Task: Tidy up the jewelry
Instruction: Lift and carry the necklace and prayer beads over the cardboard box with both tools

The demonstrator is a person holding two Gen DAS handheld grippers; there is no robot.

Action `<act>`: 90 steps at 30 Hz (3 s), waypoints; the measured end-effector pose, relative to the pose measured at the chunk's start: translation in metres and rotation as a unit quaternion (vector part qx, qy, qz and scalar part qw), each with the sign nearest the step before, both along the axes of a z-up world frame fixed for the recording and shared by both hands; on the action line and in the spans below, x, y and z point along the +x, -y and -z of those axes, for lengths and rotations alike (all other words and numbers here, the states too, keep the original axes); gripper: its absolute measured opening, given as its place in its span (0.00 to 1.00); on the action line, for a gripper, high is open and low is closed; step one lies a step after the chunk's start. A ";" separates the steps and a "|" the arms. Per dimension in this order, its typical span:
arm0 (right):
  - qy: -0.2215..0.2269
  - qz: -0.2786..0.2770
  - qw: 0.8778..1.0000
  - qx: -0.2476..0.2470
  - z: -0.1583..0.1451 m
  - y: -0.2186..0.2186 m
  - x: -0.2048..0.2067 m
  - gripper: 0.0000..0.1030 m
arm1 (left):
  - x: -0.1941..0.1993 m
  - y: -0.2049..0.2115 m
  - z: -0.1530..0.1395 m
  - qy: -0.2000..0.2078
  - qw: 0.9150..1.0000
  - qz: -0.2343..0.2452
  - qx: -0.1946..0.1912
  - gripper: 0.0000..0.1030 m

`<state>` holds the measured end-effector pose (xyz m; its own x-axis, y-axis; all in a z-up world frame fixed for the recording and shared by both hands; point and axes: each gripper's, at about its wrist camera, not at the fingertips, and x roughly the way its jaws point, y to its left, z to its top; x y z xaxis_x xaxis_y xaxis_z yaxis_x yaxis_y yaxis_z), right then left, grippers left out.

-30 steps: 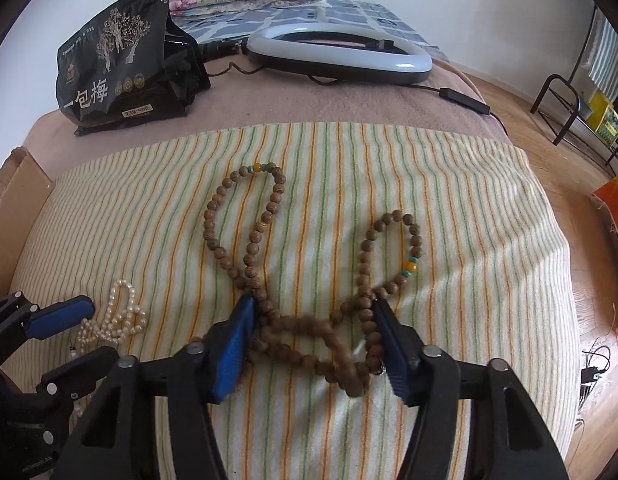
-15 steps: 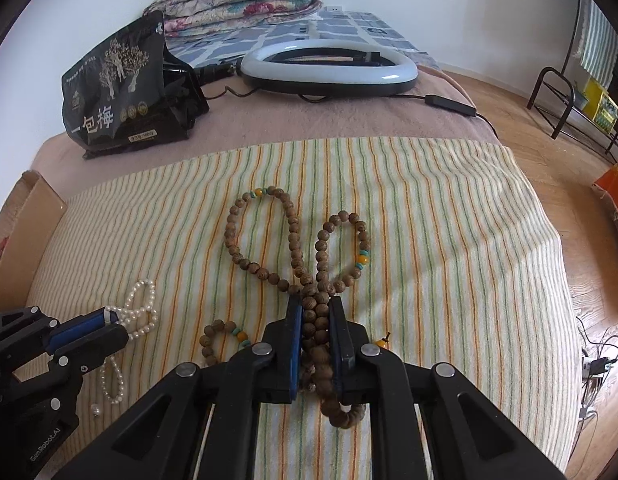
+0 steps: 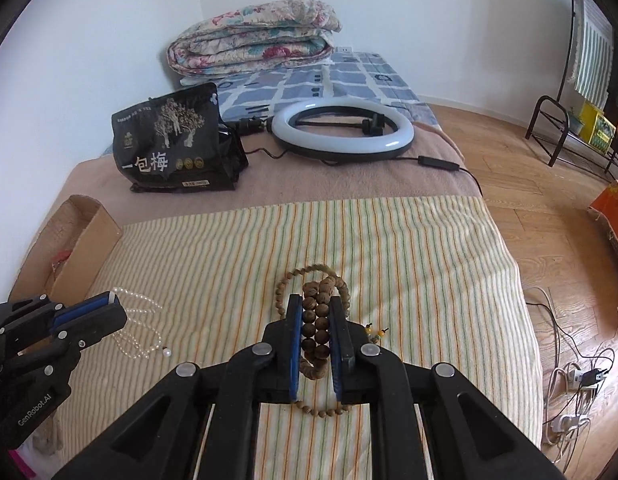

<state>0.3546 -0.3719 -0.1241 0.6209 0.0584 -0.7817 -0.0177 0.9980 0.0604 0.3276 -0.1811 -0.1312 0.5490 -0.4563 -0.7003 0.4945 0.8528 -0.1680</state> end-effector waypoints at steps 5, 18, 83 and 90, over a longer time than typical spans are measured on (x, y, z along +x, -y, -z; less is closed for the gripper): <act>0.027 -0.015 0.999 -0.012 -0.038 -0.014 -0.018 0.09 | -0.017 -0.019 -0.030 0.021 1.000 -0.009 -0.011 0.04; 0.096 -0.053 0.993 -0.035 -0.132 -0.061 -0.061 0.09 | -0.057 -0.077 -0.103 0.073 0.996 -0.036 -0.029 0.04; 0.097 -0.216 0.971 0.025 -0.143 -0.328 -0.004 0.10 | -0.021 -0.311 -0.069 0.034 0.983 -0.175 -0.039 0.04; 0.057 -0.214 0.975 0.036 -0.099 -0.326 0.003 0.10 | -0.008 -0.305 -0.050 0.017 0.984 -0.174 -0.032 0.04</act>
